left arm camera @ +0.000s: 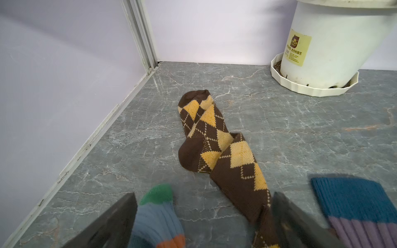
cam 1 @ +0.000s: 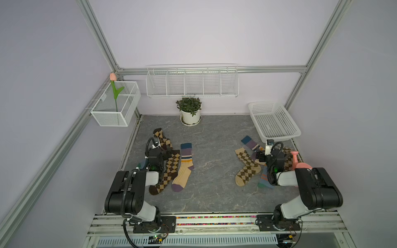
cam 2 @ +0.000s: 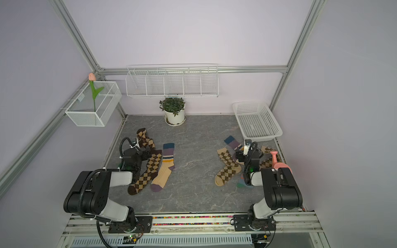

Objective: Place the socks together as a pair
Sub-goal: Pick up the bin at the corner of the board.

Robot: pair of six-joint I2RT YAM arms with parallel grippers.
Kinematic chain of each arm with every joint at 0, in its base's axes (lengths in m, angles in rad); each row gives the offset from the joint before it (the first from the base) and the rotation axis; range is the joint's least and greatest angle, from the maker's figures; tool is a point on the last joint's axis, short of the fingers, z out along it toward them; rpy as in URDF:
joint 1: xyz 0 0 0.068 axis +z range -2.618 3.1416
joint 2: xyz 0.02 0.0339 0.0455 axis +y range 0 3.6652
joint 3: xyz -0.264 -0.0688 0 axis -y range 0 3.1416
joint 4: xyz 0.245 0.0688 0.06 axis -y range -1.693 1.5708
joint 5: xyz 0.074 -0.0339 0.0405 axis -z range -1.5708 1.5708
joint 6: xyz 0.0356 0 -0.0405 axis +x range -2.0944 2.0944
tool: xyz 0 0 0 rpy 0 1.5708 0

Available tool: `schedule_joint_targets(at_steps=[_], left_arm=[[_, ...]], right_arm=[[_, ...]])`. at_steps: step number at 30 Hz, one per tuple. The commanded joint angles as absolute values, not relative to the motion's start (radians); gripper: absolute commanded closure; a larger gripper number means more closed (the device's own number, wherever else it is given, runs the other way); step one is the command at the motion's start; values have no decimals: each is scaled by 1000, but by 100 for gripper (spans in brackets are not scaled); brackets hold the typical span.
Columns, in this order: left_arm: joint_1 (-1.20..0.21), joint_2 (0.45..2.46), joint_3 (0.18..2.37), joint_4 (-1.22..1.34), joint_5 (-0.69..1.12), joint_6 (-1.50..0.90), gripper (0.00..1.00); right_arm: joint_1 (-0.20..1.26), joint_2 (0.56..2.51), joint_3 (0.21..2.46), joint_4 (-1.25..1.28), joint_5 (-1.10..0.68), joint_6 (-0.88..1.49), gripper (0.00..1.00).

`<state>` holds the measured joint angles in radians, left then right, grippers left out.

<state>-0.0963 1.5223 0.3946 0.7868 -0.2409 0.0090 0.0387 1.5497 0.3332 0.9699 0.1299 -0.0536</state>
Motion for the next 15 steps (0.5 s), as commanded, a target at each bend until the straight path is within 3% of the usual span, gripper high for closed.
schedule_joint_targets(at_steps=[1, 15], left_arm=[[-90, 1514, 419, 790, -235, 0, 1], [-81, 1514, 428, 777, -220, -3, 1]], right_arm=[[34, 1554, 331, 1008, 115, -71, 11], [31, 1554, 338, 995, 143, -61, 11]])
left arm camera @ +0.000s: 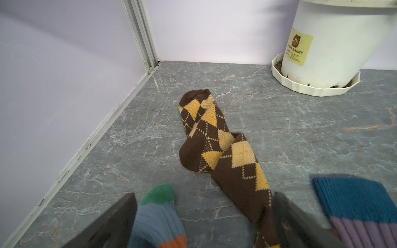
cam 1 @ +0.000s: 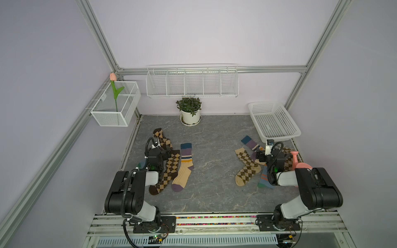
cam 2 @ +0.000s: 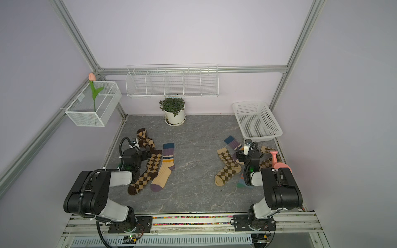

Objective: Place the socks together as a pair
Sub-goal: Pick up the bin at the corner of the board.

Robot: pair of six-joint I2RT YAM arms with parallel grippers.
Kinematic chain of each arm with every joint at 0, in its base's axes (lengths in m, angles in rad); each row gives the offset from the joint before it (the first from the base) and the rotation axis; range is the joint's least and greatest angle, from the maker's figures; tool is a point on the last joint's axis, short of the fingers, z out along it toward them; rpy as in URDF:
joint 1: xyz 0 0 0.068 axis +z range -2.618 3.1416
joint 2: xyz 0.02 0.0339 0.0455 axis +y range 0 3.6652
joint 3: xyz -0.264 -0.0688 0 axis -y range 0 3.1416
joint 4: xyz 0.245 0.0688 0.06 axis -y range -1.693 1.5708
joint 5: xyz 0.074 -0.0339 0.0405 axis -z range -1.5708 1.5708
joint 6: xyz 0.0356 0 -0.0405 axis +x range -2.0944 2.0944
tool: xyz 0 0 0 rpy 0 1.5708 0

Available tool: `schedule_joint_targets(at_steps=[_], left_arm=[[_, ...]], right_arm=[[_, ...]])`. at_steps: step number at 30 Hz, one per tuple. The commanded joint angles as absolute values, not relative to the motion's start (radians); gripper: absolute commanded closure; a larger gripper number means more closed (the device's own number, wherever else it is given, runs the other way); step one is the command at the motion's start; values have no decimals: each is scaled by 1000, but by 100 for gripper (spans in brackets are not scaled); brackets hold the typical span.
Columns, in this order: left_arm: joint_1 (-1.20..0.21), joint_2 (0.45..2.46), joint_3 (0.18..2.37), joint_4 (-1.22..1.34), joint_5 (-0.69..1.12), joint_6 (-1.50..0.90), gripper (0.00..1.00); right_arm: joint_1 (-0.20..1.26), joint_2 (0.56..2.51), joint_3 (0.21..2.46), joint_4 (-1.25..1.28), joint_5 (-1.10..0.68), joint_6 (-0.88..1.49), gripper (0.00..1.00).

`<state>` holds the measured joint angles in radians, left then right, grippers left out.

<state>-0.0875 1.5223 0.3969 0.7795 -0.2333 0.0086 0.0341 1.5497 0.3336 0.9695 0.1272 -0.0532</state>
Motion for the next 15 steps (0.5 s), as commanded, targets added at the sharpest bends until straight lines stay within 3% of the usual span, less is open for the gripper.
schedule_joint_targets(at_steps=[1, 10, 15], left_arm=[[-80, 1513, 427, 777, -221, -3, 1], [-81, 1514, 425, 779, -221, -3, 1], [-96, 1439, 364, 871, -270, 37, 1]], right_arm=[[32, 1553, 341, 991, 160, -53, 11], [36, 1552, 329, 1009, 178, -53, 11], [93, 1483, 262, 1098, 331, -72, 11]])
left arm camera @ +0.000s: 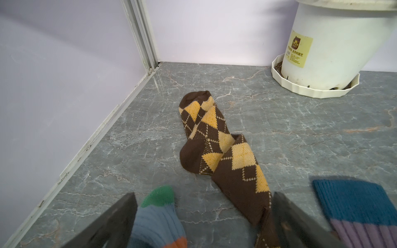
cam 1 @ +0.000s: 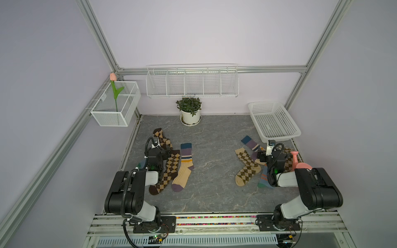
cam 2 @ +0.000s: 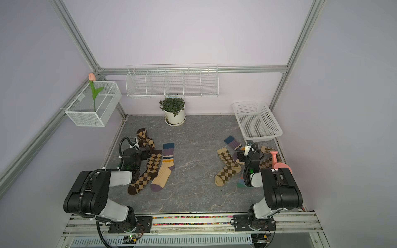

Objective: Place the socks together as a pair
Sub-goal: Pick up the bin at the corner of the board.

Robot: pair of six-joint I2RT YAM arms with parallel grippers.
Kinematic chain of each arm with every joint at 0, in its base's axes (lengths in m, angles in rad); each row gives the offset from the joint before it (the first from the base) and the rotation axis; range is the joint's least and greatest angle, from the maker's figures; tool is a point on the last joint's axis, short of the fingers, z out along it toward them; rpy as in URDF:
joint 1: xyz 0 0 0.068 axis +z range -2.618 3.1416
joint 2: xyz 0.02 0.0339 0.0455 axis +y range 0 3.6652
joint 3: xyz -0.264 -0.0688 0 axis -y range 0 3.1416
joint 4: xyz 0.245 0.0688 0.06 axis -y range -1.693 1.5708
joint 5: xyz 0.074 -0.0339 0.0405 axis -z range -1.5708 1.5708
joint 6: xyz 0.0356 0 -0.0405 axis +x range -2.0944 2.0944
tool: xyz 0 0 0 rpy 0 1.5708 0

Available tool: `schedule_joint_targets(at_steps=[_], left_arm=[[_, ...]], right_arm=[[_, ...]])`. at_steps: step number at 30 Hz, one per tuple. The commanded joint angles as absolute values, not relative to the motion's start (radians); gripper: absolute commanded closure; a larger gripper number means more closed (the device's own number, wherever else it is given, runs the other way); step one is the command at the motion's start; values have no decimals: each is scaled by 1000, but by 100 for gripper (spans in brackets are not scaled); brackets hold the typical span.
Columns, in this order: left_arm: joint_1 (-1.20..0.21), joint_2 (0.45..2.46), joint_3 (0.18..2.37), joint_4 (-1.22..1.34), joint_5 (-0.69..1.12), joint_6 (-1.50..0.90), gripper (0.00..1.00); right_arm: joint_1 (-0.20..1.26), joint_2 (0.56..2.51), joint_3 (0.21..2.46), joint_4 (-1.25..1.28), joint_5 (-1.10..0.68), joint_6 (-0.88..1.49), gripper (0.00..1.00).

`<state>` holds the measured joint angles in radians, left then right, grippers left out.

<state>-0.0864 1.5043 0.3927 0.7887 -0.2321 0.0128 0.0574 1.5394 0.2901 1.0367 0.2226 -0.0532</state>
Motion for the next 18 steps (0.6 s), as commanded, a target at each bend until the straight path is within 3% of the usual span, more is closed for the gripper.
schedule_joint_targets(at_steps=[1, 4, 7, 9, 13, 15, 18], left_arm=[[-162, 1370, 368, 822, -412, 59, 1], [-271, 1190, 502, 447, -532, 17, 1], [-275, 1139, 593, 244, -444, -130, 1], [-273, 1123, 588, 263, -347, -210, 1], [-272, 1094, 513, 365, -197, -383, 1], [-273, 1100, 482, 425, -98, -381, 1], [-274, 1151, 481, 439, -19, -354, 1]], right_arm=[[108, 1426, 280, 1017, 360, -83, 11], [138, 1268, 410, 640, 388, -50, 11], [121, 1187, 537, 363, 327, 182, 11], [104, 1161, 592, 239, 190, 201, 11], [59, 1158, 594, 256, 110, 315, 11], [49, 1189, 642, 220, 78, 286, 3], [49, 1276, 764, 90, 115, 232, 12]])
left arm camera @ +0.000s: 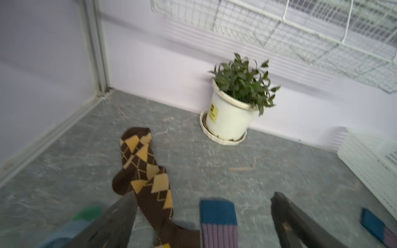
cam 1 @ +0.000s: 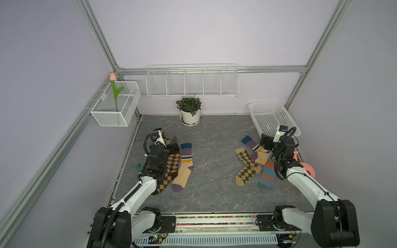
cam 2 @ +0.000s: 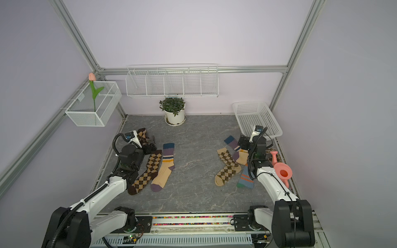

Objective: Place the socks together as a pair
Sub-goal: Pick up the bin at the corner of the board.

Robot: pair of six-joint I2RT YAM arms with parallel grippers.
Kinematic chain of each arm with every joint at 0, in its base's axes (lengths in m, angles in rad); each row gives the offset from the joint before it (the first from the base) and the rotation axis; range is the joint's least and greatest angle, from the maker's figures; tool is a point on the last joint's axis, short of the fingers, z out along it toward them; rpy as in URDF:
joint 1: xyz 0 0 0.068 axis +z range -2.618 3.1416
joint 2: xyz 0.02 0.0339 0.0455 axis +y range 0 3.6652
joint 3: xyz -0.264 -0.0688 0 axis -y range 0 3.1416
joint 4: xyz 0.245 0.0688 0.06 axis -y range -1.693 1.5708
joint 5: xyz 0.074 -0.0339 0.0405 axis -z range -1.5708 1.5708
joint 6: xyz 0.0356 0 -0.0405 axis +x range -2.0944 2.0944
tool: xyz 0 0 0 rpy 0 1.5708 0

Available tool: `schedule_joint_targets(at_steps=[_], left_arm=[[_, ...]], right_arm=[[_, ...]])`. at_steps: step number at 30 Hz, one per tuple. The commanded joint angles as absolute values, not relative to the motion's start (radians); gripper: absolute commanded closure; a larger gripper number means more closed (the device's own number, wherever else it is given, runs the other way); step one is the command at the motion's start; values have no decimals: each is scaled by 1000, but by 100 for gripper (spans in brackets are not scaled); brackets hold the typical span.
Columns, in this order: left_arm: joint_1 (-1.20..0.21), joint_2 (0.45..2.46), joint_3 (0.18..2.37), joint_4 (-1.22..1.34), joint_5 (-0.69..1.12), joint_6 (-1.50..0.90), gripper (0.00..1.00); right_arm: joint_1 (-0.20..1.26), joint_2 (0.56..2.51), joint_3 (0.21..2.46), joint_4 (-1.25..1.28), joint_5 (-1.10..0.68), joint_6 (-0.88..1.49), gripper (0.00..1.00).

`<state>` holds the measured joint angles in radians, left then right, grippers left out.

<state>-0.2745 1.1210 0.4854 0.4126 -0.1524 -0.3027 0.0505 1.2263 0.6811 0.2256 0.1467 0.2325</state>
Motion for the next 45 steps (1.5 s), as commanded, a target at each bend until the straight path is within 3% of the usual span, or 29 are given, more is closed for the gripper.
schedule_joint_targets(at_steps=[1, 5, 11, 26, 36, 45], left_arm=[[-274, 1178, 479, 453, -15, -356, 2], [-277, 1230, 524, 429, 27, -334, 4], [-278, 1253, 543, 423, 60, -319, 5], [-278, 1297, 589, 392, 104, -304, 6], [-278, 1295, 588, 391, 98, -308, 7], [-276, 1300, 592, 386, 100, -305, 7]], right_arm=[[49, 1306, 801, 59, 135, 216, 14], [54, 1450, 997, -93, 203, 138, 22], [64, 1685, 1294, -346, 201, 62, 25], [83, 1911, 1468, -469, 253, 55, 28], [118, 1968, 1513, -495, 295, 39, 44], [124, 1977, 1518, -502, 342, 44, 72]])
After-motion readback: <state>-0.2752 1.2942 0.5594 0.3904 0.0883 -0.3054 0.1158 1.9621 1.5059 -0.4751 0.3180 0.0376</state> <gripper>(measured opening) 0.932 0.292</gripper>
